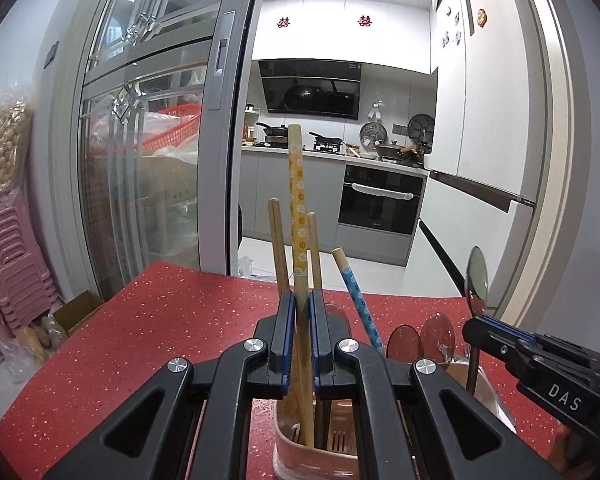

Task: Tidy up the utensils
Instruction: 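Lower the chopstick into the holder and open the left tool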

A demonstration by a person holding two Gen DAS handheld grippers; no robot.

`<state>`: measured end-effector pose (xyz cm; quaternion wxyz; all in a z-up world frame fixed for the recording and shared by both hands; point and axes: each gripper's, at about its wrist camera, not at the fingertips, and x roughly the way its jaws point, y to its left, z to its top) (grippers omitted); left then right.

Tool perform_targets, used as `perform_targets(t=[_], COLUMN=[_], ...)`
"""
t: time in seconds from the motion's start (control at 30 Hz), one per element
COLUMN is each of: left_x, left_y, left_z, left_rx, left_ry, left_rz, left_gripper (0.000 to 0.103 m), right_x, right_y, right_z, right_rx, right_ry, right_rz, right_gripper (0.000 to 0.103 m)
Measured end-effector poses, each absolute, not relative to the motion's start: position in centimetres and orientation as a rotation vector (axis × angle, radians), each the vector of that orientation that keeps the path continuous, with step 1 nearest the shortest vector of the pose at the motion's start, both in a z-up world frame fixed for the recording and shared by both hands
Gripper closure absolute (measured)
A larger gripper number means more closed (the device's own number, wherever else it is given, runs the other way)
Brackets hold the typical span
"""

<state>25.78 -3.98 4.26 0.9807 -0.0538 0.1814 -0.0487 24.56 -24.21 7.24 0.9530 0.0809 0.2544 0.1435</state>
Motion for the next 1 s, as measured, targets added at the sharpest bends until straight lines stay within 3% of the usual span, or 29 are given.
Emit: perform_targets(t=[0.73, 1.0], left_x=[28.4, 27.0], left_y=[-2.2, -2.8], left_z=[4.5, 1.6], left_rx=[-0.236, -0.177], left_ry=[0.355, 0.424], left_rz=[-0.101, -0.103], left_gripper=[0.072, 0.072], right_x=[23.7, 23.8], right_y=[-23.9, -23.6], right_z=[6.5, 6.2], right_rx=[0.137, 0.121], right_ry=[0.551, 0.565], right_rz=[0.293, 0.299], right_gripper=[0.091, 0.091])
